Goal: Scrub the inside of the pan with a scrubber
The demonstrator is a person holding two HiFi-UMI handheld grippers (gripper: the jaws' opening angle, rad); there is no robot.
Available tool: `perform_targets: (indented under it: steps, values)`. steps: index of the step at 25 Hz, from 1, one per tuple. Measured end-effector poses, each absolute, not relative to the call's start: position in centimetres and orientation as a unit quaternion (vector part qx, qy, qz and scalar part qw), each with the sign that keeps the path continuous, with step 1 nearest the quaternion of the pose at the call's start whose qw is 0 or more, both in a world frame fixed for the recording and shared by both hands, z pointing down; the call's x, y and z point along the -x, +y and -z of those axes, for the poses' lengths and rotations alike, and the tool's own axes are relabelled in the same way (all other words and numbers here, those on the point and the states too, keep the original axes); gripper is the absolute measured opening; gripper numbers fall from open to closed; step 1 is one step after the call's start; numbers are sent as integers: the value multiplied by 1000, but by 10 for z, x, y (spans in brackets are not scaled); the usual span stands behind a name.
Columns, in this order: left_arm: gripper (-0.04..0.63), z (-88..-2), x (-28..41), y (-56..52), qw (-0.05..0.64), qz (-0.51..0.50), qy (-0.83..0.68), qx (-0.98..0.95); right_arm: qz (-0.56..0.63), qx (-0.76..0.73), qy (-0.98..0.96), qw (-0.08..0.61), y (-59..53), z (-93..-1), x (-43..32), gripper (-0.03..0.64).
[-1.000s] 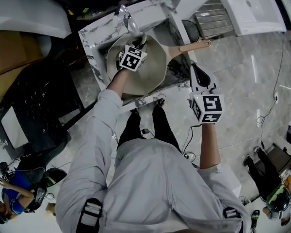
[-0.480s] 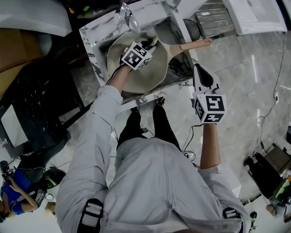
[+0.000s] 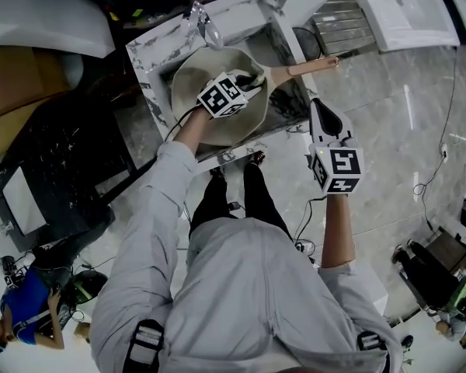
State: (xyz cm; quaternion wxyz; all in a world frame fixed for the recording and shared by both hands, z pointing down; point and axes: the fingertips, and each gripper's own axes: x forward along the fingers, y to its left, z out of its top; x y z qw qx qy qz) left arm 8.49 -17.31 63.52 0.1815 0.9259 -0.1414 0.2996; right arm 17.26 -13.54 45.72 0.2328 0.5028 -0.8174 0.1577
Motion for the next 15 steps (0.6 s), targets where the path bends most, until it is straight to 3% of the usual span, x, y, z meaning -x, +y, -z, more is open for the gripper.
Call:
perform_targets:
  steps: [15]
  values:
    - [60, -624, -100, -118, 188, -342, -60, -919, -160, -463, -847, 208, -125, -459, -185, 35]
